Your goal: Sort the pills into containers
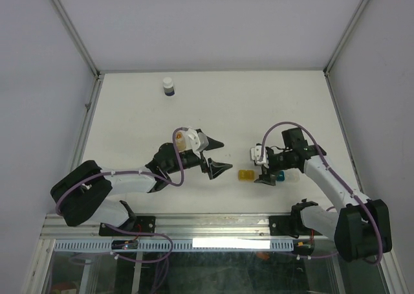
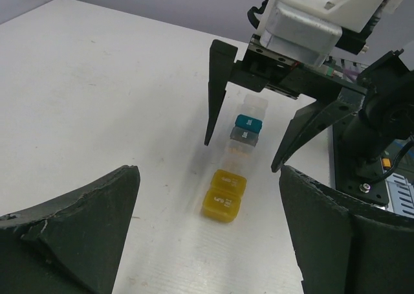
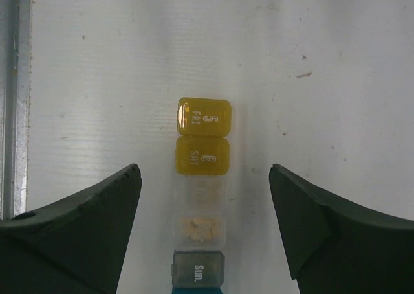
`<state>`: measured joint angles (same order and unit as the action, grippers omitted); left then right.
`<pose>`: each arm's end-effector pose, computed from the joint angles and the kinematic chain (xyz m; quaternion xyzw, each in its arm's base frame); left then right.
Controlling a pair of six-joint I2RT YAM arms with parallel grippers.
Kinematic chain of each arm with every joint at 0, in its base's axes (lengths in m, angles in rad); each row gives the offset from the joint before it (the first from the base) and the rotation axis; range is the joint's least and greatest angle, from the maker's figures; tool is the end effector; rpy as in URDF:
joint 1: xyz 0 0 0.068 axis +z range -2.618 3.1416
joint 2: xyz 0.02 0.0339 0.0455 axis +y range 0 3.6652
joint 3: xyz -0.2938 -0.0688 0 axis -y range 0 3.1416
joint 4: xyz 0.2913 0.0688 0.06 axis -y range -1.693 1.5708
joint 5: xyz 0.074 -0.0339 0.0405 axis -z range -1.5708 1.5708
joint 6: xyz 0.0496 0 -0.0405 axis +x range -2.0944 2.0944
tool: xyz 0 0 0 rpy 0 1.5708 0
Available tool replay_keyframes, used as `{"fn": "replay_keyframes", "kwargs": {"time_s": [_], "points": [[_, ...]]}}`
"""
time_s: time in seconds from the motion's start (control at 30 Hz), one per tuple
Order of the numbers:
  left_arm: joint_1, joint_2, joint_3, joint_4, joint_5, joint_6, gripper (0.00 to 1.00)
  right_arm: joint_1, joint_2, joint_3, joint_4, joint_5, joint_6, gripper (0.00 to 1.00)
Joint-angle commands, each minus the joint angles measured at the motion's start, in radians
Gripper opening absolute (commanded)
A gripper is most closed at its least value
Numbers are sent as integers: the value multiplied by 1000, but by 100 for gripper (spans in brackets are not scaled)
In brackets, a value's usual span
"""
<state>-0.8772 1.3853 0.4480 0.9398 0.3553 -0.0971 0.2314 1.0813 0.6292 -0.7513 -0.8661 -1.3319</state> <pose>0.1831 -0.2472 0.2033 0.3800 0.5953 -0.4365 0.5574 0.1940 0.0845 0.2005 -0.6831 0.5794 0.2650 0.3571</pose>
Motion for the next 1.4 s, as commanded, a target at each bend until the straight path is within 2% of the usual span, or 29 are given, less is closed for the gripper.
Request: {"fn": "replay_keyframes", "kwargs": {"time_s": [0.0, 0.43, 1.37], "points": [[-8, 28, -15, 128, 53, -14, 91, 30, -3, -20, 98, 50, 32, 83], [-8, 37, -52, 223, 57, -9, 91, 141, 74, -64, 211, 145, 69, 78], [-9, 37, -68, 244, 40, -18, 85, 206, 142, -73, 251, 204, 105, 52]]}}
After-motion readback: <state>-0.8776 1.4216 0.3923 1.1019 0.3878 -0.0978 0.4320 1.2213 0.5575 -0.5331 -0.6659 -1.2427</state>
